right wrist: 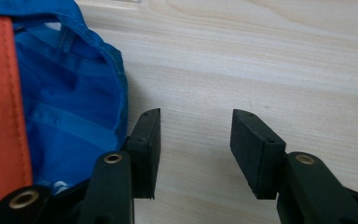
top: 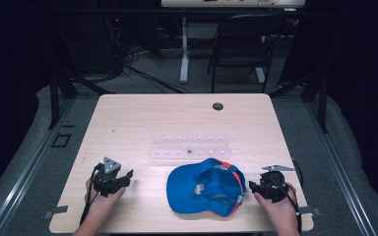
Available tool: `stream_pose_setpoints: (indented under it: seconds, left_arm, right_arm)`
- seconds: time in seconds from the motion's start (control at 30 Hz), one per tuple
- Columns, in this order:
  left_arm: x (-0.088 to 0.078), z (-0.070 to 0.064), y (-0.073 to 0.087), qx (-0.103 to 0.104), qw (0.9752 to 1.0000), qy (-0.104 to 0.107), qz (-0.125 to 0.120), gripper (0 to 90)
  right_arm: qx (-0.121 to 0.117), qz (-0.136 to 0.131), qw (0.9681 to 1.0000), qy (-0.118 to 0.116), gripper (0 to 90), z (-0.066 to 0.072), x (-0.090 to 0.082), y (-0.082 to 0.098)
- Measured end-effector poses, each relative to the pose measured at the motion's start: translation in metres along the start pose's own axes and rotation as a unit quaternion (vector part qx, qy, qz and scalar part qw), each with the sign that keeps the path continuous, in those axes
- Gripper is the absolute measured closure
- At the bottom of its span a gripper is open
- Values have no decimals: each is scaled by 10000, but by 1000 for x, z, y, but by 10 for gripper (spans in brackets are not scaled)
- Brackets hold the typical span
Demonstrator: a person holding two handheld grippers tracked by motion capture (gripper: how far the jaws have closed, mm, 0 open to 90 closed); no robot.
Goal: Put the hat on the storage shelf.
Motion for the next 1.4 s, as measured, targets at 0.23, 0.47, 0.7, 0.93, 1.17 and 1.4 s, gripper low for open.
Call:
stream_pose_setpoints:
  seconds: [0.23,0.47,0.7,0.93,1.17,1.4]
  left_arm:
    - [1,-2,0,63,10000,16,8,470]
    - [1,-4,0,59,10000,34,-4,470]
    - [1,-4,0,95,9999,31,5,467]
    - [1,-5,0,89,10000,41,-13,465]
    - [1,-5,0,103,9999,60,-1,462]
    - [1,-7,0,118,9999,73,18,462]
  right_arm:
    - [-168,457,9985,-266,528,0,-5,-8]
    - [-129,889,9942,-594,536,-1,-9,-13]
    - [-92,976,9925,-737,490,7,-17,-20]
    - [-110,1204,9915,-483,505,9,-26,-27]
    - [-70,1411,9885,-547,522,10,-30,-33]
    - [-129,1770,9809,-792,553,20,-38,-38]
Point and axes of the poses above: each handheld gripper's, and its own axes: x roughly forward along the jaws, y roughly out of its underside, z roughly to its left, the point moved 7 cm from there along x, roughly forward along the jaws, and after that the axes turned 7 degrees about z, right-handed, at the moved point
